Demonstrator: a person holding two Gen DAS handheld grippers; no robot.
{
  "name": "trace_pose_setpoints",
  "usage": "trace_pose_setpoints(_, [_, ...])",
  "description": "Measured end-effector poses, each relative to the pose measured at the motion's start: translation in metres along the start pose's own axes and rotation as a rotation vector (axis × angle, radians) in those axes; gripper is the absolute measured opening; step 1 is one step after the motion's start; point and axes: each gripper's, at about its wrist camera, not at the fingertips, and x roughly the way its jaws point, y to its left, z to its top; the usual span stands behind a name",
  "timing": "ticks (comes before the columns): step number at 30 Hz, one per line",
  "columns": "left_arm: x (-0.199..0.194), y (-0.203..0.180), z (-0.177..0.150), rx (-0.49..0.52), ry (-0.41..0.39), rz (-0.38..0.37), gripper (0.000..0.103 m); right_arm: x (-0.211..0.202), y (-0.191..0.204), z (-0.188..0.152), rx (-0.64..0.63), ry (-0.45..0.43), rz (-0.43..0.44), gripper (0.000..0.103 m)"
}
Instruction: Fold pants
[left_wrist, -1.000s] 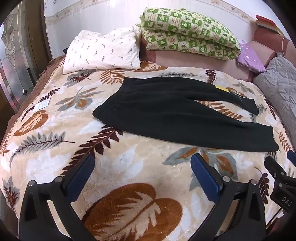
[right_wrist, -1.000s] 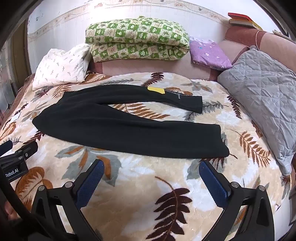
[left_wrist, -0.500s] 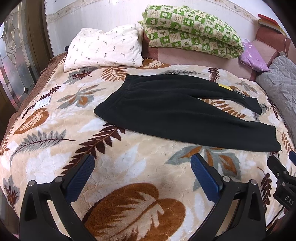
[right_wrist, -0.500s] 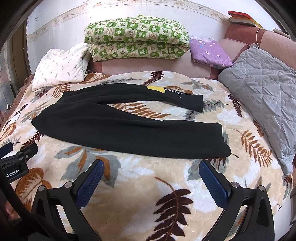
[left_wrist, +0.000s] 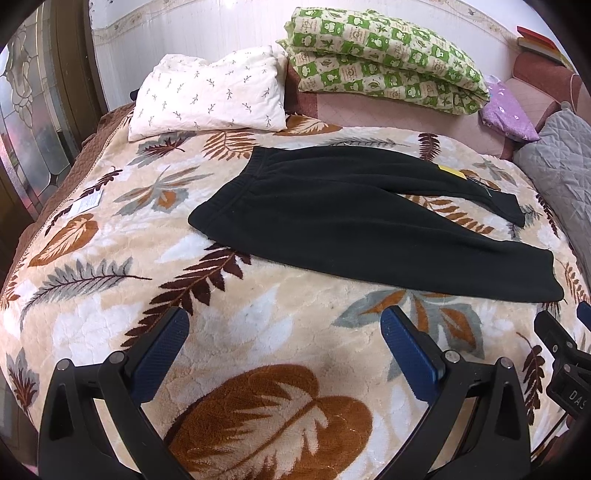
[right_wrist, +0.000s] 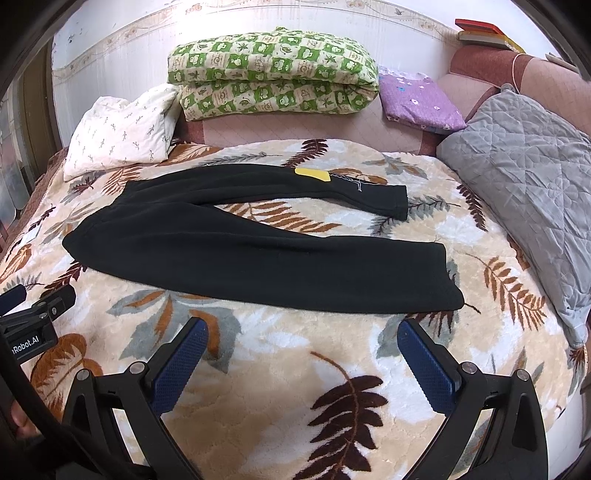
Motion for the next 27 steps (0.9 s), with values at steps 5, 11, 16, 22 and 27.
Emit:
trace_pose_setpoints(5, [0.0004, 0.0, 0.0003, 0.0, 0.001, 0.001, 0.103, 0.0, 0.0006, 0.0003, 0.002, 0.001, -0.001, 0.103])
trace_pose_setpoints(11, [0.0003, -0.0002, 0.0007, 0.0, 0.002, 0.001, 0.103, 0.0002, 0.0008, 0.0006, 0.001, 0.001, 0.0, 0.103])
trace_pose_setpoints(16, [0.0003, 0.0, 0.0004, 0.0, 0.001, -0.001, 0.103, 0.0004, 0.0007, 0.0001, 0.004, 0.002, 0.0, 0.103])
trace_pose_setpoints(22, [0.0006, 0.0003, 0.0007, 0.001, 0.003, 0.0, 0.103, 0.0011, 0.0005, 0.0001, 0.003, 0.004, 0.002, 0.103])
trace_pose_setpoints(27, [0.0009, 0.0, 0.0004, 0.0, 0.004, 0.0, 0.103, 0.0031, 0.0001, -0.0008, 0.004, 0.004, 0.002, 0.103])
